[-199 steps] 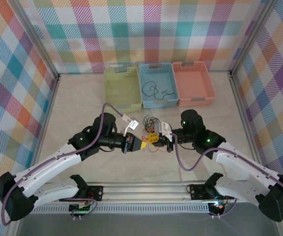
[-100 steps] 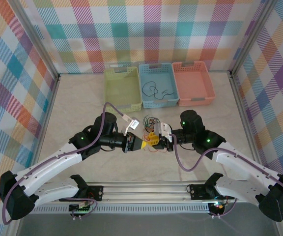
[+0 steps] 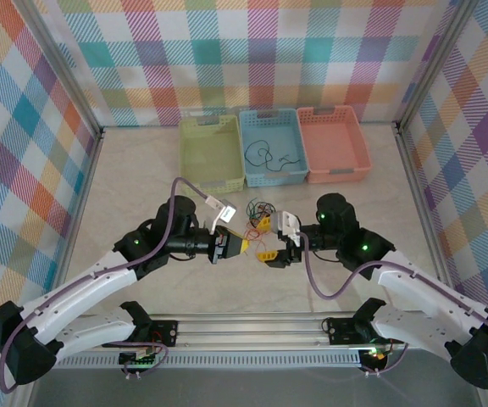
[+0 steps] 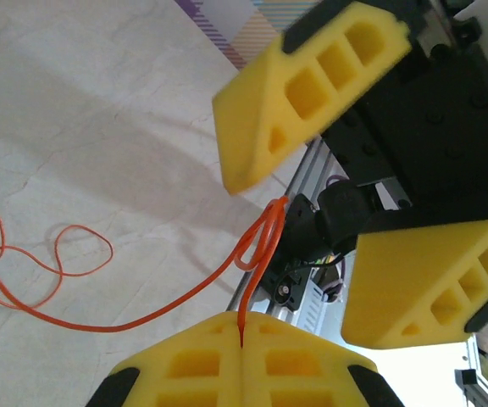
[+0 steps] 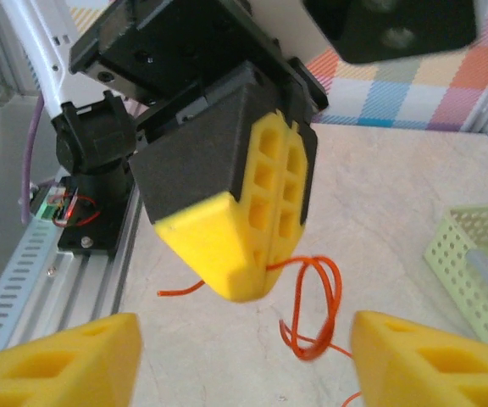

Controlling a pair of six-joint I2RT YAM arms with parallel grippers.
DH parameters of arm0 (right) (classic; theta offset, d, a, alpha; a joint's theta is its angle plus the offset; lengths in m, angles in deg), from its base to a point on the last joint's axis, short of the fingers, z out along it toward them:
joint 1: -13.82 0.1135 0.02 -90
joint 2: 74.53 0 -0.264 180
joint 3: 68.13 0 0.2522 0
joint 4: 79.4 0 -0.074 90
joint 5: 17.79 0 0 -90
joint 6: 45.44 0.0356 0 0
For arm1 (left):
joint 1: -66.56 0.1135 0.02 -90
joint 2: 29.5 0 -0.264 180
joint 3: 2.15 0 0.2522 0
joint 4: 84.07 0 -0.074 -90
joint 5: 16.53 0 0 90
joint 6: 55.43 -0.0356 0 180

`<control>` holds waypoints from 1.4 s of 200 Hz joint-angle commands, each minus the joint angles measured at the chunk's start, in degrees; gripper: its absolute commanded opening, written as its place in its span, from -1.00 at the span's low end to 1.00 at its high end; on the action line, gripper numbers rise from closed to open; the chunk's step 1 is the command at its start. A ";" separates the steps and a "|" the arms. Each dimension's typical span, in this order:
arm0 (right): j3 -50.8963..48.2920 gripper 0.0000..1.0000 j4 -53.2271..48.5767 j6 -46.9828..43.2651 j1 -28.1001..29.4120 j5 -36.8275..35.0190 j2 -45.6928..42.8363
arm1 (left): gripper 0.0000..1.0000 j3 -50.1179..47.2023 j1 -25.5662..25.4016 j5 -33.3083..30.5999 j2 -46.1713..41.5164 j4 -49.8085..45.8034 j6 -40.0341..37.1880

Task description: Untangle the cables

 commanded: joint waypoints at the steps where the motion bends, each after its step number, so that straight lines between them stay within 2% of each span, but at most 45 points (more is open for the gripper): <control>1: 0.12 0.48 2.68 4.48 0.27 -1.94 -2.47 | -1.00 -1.25 -0.76 -1.32 -2.71 3.37 -2.17; 20: 0.03 0.59 4.46 9.16 0.31 -4.99 -4.73 | -1.00 -2.54 -0.73 -1.28 -4.38 5.86 -2.83; 35: 0.48 0.56 4.59 12.45 0.22 -7.63 -6.13 | -1.00 -4.05 -0.70 -1.79 -6.29 7.99 -3.80; 60: 1.57 0.33 3.01 14.18 0.22 -4.46 -7.76 | -1.00 -5.73 -0.73 -2.93 -8.50 10.40 -6.43; 93: 6.66 -0.04 -0.56 17.39 0.13 -0.18 -3.90 | -1.00 -6.16 -0.73 -4.44 -8.43 12.57 -8.73; 117: 10.98 -0.15 -3.64 18.05 0.13 3.71 0.78 | -1.00 -5.38 -0.72 -5.76 -7.51 12.47 -10.48; 145: 13.32 -0.38 -5.86 16.86 0.16 1.88 4.24 | -1.00 -4.95 -0.77 -6.04 -7.47 12.12 -10.99; 170: 13.68 -0.35 -4.95 17.15 0.20 3.56 5.98 | -1.00 -4.60 -0.71 -6.00 -7.15 11.44 -11.25; 193: 15.05 -0.34 -7.58 15.79 0.15 2.07 7.28 | -1.00 -4.66 -0.75 -5.41 -7.41 11.09 -11.49; 219: 15.03 -0.52 -7.95 15.94 0.20 1.82 7.12 | -1.00 -4.49 -0.69 -5.53 -7.54 10.38 -11.91; 233: 15.00 -0.54 -7.84 16.45 0.15 1.60 7.50 | -1.00 -4.43 -0.75 -5.32 -7.38 10.26 -12.04; 241: 15.24 -0.47 -8.05 16.42 0.17 0.58 7.80 | -1.00 -4.34 -0.78 -5.03 -7.27 10.23 -12.00; 245: 15.34 -0.31 -8.33 16.26 0.18 -0.61 7.91 | -1.00 -4.42 -0.76 -4.96 -7.23 10.33 -12.05; 251: 15.35 -0.23 -8.29 16.33 0.17 -2.45 7.92 | -1.00 -4.42 -0.77 -4.70 -7.29 10.41 -12.02; 263: 15.09 -0.23 -8.11 15.94 0.13 -4.21 7.74 | -1.00 -4.33 -0.74 -4.18 -7.14 10.35 -12.13; 280: 15.52 -0.22 -8.38 15.53 0.27 -2.91 8.16 | -1.00 -4.25 -0.73 -3.91 -7.10 10.24 -12.18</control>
